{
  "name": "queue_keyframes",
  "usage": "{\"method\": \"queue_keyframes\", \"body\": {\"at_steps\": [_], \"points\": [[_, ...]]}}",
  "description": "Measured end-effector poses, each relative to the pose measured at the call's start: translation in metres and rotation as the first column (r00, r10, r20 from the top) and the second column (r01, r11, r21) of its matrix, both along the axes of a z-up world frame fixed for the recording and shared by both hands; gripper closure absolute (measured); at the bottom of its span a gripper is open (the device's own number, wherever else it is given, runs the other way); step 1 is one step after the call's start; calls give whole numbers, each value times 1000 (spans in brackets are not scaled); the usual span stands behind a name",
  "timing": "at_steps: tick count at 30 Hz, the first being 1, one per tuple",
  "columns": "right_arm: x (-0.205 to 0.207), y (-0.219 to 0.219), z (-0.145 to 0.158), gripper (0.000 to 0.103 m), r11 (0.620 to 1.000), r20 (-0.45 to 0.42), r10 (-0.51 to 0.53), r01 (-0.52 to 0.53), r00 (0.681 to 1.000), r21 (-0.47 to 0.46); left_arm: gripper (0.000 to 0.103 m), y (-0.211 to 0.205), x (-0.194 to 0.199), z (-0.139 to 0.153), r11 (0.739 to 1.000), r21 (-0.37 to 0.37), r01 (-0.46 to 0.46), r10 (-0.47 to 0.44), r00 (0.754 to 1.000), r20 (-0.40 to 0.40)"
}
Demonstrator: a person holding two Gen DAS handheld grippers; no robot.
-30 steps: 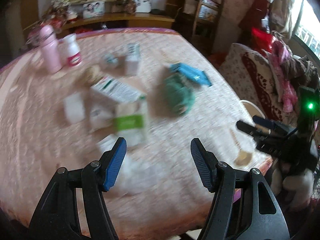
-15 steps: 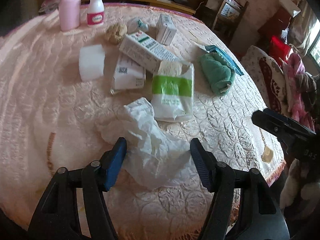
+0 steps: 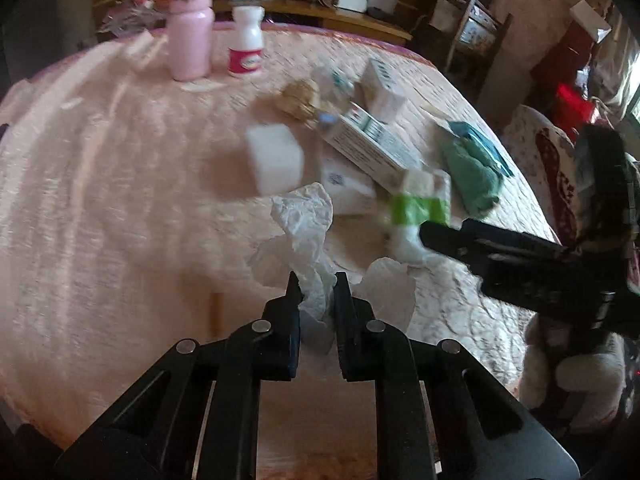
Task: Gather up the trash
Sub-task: 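Grasp the green-and-white packet with the right tool while the left tool holds the tissue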
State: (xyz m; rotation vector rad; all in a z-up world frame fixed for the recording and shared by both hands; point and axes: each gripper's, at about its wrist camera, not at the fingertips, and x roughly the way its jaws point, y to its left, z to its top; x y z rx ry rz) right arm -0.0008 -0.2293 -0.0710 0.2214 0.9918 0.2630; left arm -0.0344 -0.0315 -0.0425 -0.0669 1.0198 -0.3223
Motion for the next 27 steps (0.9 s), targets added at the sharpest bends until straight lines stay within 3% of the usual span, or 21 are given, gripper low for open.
{"method": "queue_keyframes", "body": {"at_steps": [5, 6, 7, 9, 19, 27], "points": [[19, 21, -15, 31, 1000, -24, 5, -5, 1000, -24, 91, 9, 2, -4, 1000, 9, -21, 21, 1000, 2], [20, 20, -18, 46, 1000, -30, 6, -7, 1000, -14, 91, 10, 3, -5, 1000, 6, -23, 23, 1000, 0], [20, 18, -20, 54, 1000, -37, 13, -13, 999, 8, 91, 10, 2, -6, 1000, 7, -24, 24, 1000, 2], [19, 14, -19, 63, 999, -44, 20, -18, 999, 30, 91, 8, 2, -6, 1000, 6, -21, 21, 1000, 5], [-17, -19, 16, 65, 999, 16, 31, -32, 999, 18, 91, -27, -4, 14, 1000, 4, 31, -31, 998, 59], [-44, -55, 34, 65, 1000, 50, -14, 15, 999, -16, 91, -64, -8, 28, 996, 3, 85, -85, 992, 89]]}}
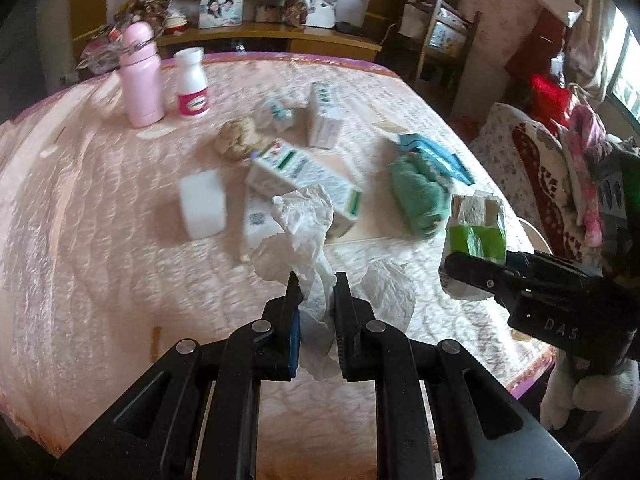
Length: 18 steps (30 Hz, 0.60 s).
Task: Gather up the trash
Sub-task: 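Grasp the green-and-white packet with the right tool while the left tool holds the tissue, then carry tissue and packet over the bucket and open both tools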
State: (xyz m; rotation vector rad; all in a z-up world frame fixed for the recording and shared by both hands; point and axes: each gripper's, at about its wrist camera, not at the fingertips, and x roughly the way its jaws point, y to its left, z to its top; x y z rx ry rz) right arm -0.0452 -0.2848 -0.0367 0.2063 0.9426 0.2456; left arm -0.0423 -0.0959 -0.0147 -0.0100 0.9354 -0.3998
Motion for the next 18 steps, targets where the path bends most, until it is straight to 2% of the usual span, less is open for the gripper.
{"method": "queue_keyframes", "body": {"at_steps": [10, 18], "points": [[-29, -55, 20, 65, 996, 39, -85, 86, 996, -23, 91, -60, -4, 20, 996, 5, 91, -91, 995, 47], [-55, -112, 29, 65, 982, 54, -182, 185, 982, -41, 91, -118, -10, 32, 982, -2, 189, -188, 980, 72]]}}
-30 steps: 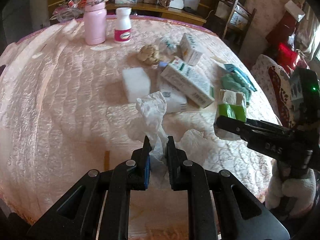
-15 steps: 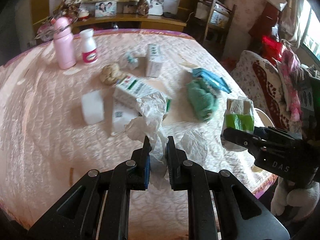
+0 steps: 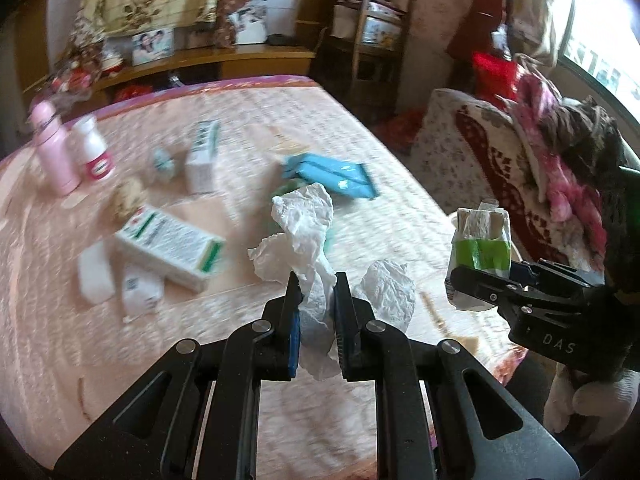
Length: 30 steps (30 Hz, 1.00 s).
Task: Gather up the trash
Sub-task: 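Carry tissue and packet over the bucket and open both tools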
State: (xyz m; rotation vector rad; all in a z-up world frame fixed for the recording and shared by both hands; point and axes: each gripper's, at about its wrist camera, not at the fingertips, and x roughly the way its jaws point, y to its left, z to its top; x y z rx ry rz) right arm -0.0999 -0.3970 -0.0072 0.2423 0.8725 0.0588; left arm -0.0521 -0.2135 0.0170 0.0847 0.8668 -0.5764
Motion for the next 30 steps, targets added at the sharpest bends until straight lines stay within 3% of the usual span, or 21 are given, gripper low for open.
{"method": "queue_keyframes", "body": {"at_steps": [19, 30], "points": [[-53, -123, -6, 65, 970, -24, -243, 242, 970, -29, 91, -136, -18, 6, 977, -14, 214, -214, 977, 6], [-66, -175, -20, 65, 938, -46, -348, 346, 936, -33, 91, -199, -14, -9, 959, -36, 282, -284, 957, -52]]}}
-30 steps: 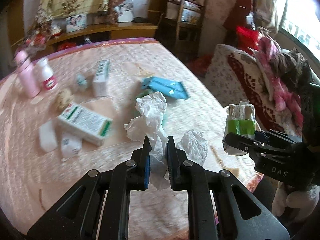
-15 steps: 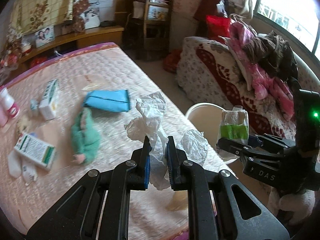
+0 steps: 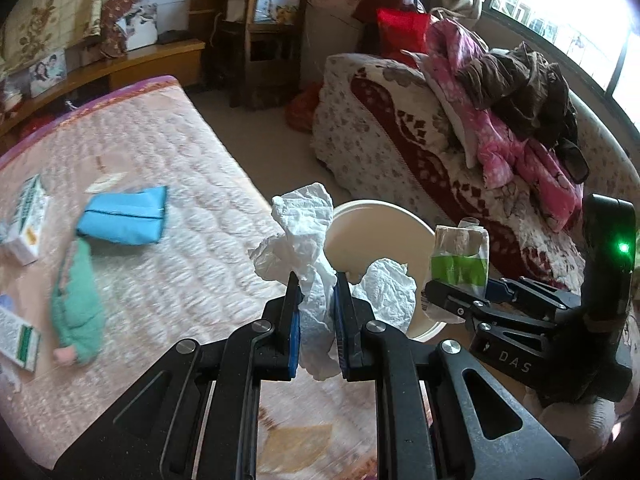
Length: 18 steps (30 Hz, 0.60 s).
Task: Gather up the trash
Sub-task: 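Carry tissue and packet over the bucket and open both tools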
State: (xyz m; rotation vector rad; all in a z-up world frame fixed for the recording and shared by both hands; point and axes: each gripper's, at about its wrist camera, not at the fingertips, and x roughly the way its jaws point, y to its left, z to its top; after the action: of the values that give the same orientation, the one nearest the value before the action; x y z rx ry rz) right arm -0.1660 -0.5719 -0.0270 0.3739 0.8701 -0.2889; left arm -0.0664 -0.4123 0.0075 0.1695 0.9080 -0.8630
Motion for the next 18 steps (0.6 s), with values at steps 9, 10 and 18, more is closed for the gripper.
{"method": "queue_keyframes", "body": {"at_steps": [9, 10, 18], "points": [[-7, -46, -26, 65, 996, -48, -90, 91, 995, 19, 91, -50, 2, -17, 998, 4, 62, -62, 998, -30], [-8, -50, -29, 65, 995, -52, -96, 98, 994, 21, 91, -55, 3, -19, 998, 4, 69, -69, 997, -29], [-11, -82, -53, 44, 985, -80, -170, 172, 982, 17, 48, -86, 9, -33, 994, -29, 108, -110, 992, -54]]}}
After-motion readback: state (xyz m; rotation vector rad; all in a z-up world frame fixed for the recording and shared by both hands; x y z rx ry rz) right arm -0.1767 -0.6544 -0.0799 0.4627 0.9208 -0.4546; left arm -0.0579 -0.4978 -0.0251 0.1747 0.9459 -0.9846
